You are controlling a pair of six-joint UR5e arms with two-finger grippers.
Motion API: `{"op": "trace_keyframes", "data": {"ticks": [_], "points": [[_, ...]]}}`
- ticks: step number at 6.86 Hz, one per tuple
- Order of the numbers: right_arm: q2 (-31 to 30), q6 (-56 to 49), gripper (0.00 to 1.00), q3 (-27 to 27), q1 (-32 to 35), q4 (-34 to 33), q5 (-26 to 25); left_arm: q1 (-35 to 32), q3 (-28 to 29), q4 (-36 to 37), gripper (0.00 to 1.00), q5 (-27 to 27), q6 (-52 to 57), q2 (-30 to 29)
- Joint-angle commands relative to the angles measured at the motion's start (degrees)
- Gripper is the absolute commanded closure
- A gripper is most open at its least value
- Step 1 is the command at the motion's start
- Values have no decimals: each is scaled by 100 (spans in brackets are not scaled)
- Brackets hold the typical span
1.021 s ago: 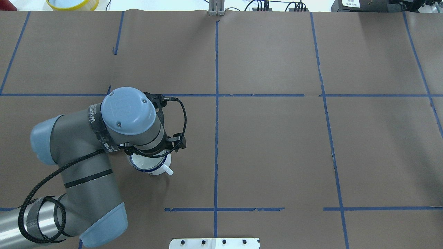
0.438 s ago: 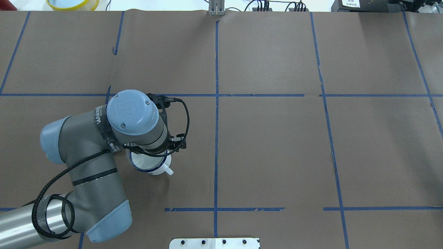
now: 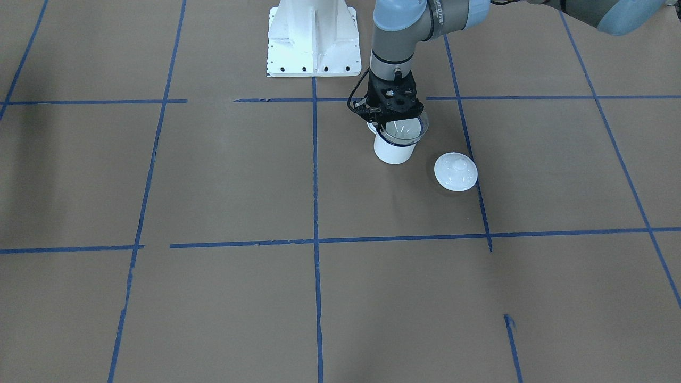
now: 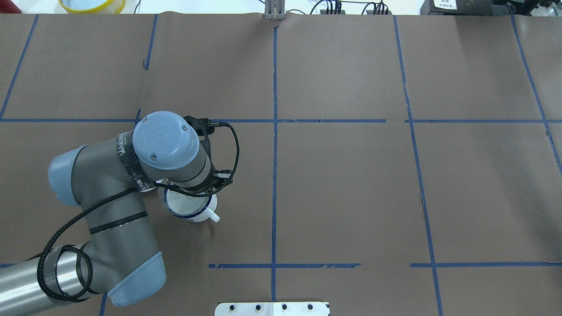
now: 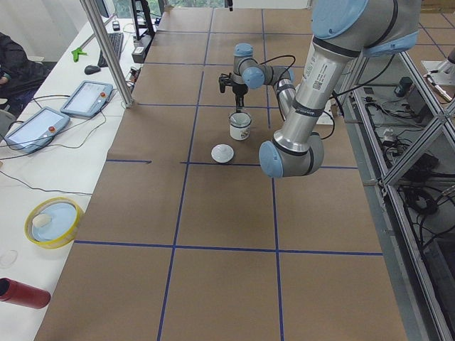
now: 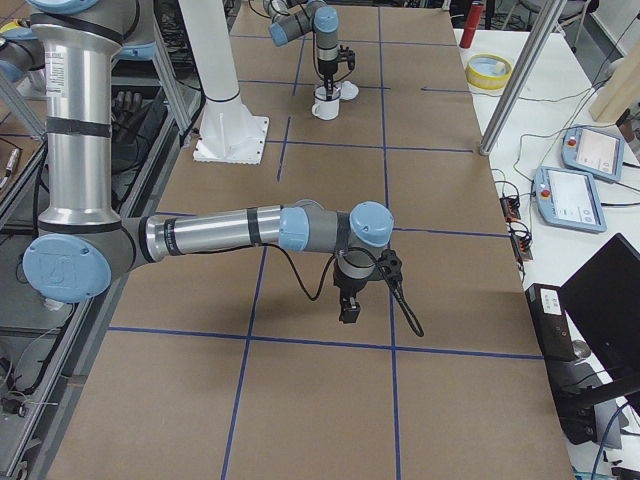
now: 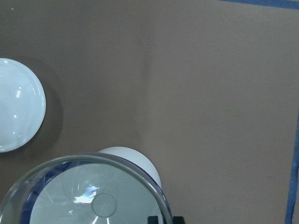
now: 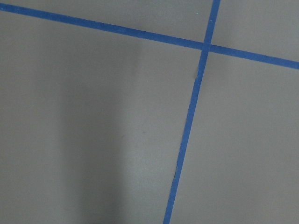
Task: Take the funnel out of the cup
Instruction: 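Lift the glass funnel out of the mug with the left gripper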
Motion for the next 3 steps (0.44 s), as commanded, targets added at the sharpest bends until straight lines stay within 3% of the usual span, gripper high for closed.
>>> {"op": "trace_keyframes", "data": {"ticks": [1,3], "points": [[-3,0,0,0,0,0,0,-257,-282,29,100,-62,-24,-15],[-3,0,0,0,0,0,0,-1115,-609,308,100,-544,19,-32]]}}
